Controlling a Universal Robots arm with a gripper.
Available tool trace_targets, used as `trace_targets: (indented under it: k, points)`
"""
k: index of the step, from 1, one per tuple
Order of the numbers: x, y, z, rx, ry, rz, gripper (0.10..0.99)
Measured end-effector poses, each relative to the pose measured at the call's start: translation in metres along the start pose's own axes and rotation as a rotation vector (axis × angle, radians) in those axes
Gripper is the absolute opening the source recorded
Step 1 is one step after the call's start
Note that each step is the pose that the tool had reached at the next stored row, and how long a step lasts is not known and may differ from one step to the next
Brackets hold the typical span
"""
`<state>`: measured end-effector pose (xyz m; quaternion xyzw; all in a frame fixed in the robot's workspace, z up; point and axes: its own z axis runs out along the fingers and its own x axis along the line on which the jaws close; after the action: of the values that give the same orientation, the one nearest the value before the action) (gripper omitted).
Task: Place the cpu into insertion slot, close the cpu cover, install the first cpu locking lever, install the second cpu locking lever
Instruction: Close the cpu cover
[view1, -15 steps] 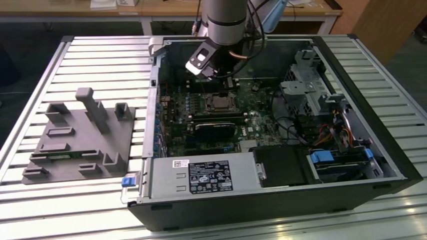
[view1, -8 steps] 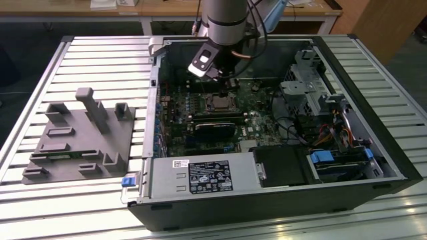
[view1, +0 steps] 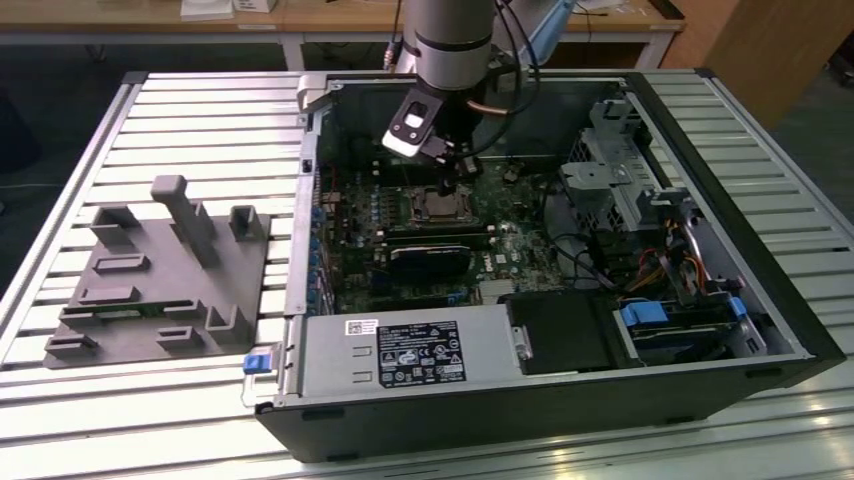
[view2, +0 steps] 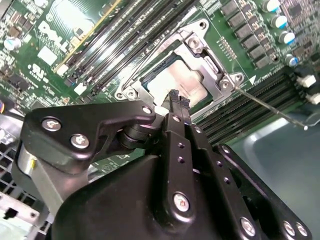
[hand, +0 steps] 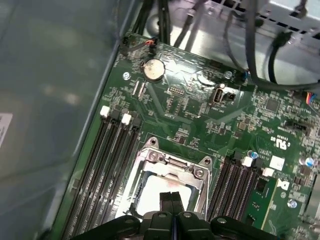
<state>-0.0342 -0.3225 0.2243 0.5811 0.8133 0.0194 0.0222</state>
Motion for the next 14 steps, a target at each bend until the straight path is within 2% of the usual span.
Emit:
trace_targets:
  k: [7,14]
  points:
    - [0.0,0.0,0.0,0.004,-0.0098,-0.088,0.106]
    - [0.0,0.0,0.0,0.011,-0.0272,-0.173,0.106]
